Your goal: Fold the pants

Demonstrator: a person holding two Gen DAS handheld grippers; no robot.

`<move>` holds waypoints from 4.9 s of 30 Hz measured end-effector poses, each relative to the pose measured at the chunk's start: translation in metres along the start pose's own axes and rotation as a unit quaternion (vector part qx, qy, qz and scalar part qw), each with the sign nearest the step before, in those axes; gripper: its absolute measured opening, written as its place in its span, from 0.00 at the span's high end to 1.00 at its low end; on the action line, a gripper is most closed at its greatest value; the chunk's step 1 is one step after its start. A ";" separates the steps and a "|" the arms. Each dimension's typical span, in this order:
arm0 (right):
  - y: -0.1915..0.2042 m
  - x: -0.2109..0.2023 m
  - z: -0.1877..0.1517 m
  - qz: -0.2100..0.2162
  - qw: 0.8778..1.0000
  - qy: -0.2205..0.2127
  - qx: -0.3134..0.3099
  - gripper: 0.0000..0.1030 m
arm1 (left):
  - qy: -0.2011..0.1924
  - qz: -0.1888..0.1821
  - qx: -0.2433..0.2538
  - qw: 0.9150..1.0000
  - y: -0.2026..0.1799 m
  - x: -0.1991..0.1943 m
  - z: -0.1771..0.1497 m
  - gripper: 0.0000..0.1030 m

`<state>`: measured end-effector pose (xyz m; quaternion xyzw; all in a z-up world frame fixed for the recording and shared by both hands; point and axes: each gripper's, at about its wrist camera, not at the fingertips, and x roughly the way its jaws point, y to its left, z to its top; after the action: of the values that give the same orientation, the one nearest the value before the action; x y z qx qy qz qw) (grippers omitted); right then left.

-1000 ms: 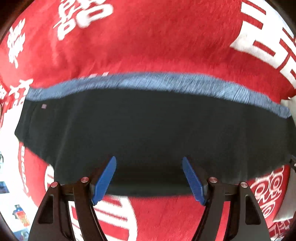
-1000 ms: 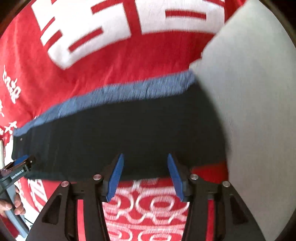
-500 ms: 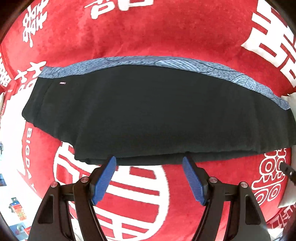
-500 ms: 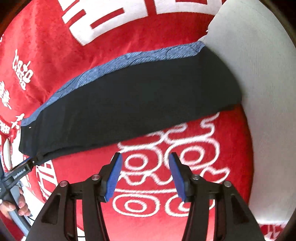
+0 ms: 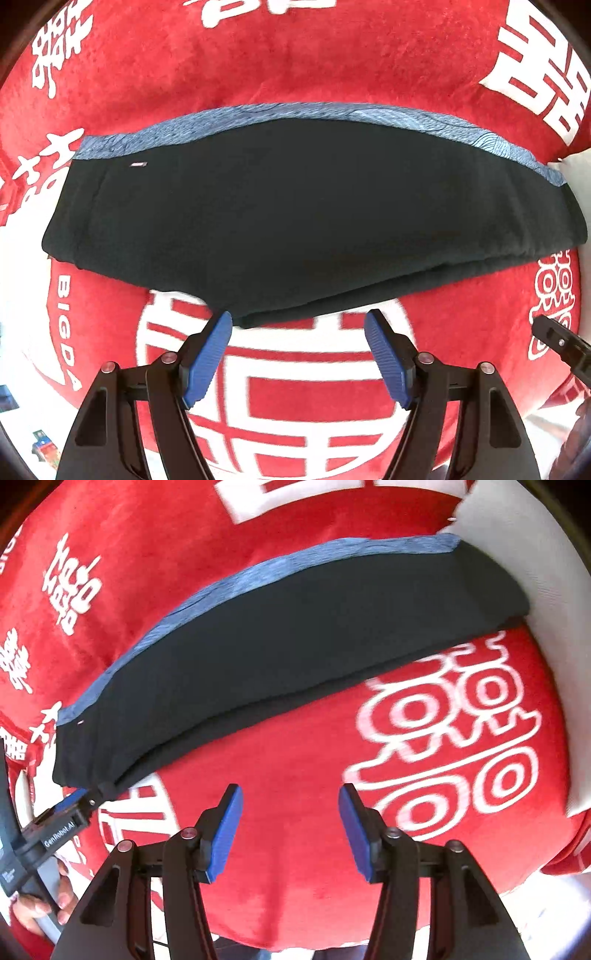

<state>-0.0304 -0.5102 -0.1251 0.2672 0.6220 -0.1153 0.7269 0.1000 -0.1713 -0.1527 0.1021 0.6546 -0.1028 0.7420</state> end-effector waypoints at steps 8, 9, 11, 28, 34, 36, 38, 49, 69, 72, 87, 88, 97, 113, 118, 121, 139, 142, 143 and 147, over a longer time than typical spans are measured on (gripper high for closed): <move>0.087 0.027 -0.010 0.033 0.999 0.016 -0.021 0.44 | -0.003 0.000 0.001 1.000 0.054 -0.001 -0.002 0.27; 0.098 0.030 -0.011 0.039 0.999 0.019 -0.024 0.44 | -0.002 0.001 -0.002 1.000 0.062 0.000 -0.001 0.27; 0.116 0.038 -0.010 0.045 0.998 0.022 -0.027 0.44 | -0.002 0.012 -0.005 1.000 0.076 0.003 0.001 0.27; 0.172 0.088 -0.010 0.177 0.983 0.038 0.012 0.44 | 0.000 0.020 -0.025 0.999 0.133 0.028 0.018 0.27; 0.167 0.099 -0.011 0.192 0.980 0.041 0.038 0.44 | -0.004 0.006 -0.023 1.000 0.129 0.035 0.028 0.27; 0.162 0.102 -0.010 0.218 0.973 0.040 0.064 0.44 | -0.005 0.005 -0.018 1.000 0.127 0.039 0.035 0.27; 0.159 0.107 -0.007 0.239 0.966 0.040 0.092 0.48 | -0.008 0.004 -0.018 1.000 0.126 0.041 0.044 0.27; 0.172 0.090 -0.015 0.212 0.975 0.035 0.052 0.93 | -0.019 -0.012 0.043 0.999 0.086 0.038 0.051 0.27; -0.032 -0.009 0.031 -0.038 0.981 -0.094 0.168 0.59 | -0.028 0.070 0.055 0.996 0.060 0.053 0.033 0.14; -0.089 -0.018 0.046 -0.060 0.963 -0.115 0.236 0.59 | -0.029 0.086 0.056 0.994 0.053 0.052 0.030 0.14; -0.127 -0.019 0.097 -0.124 0.971 -0.126 0.161 0.94 | -0.035 0.138 0.070 0.987 0.029 0.043 0.020 0.14; -0.129 -0.016 0.097 -0.121 0.973 -0.119 0.159 0.94 | -0.036 0.140 0.071 0.987 0.025 0.042 0.018 0.14; -0.085 -0.031 0.090 -0.080 0.982 -0.114 0.125 0.73 | -0.038 0.079 0.043 0.995 0.024 0.014 0.048 0.14; 0.062 0.065 0.153 -0.020 0.993 -0.076 -0.085 0.74 | -0.061 0.049 -0.001 0.997 -0.024 0.065 0.137 0.00; 0.057 0.059 0.168 -0.045 0.994 -0.072 -0.069 0.73 | -0.053 0.047 -0.019 0.997 -0.009 0.052 0.135 0.00; 0.054 0.042 0.162 -0.043 0.994 -0.066 -0.074 0.55 | -0.059 0.038 -0.010 0.997 -0.008 0.033 0.117 0.00; 0.085 0.033 0.025 -0.103 0.976 -0.051 -0.184 0.42 | -0.030 0.053 0.004 0.998 -0.014 0.021 -0.013 0.00; 0.083 0.034 0.018 -0.102 0.977 -0.052 -0.181 0.40 | -0.035 0.042 -0.008 0.998 -0.012 0.021 -0.016 0.00; 0.085 0.035 0.018 -0.101 0.977 -0.053 -0.180 0.39 | -0.035 0.035 -0.015 0.999 -0.010 0.021 -0.017 0.00; 0.085 0.039 0.011 -0.095 0.978 -0.056 -0.177 0.37 | -0.033 0.018 -0.031 0.999 -0.006 0.028 -0.014 0.00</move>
<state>0.0288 -0.4388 -0.1407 0.0666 0.6139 -0.0866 0.7818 0.0885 -0.1740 -0.1820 0.0874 0.6304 -0.0721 0.7679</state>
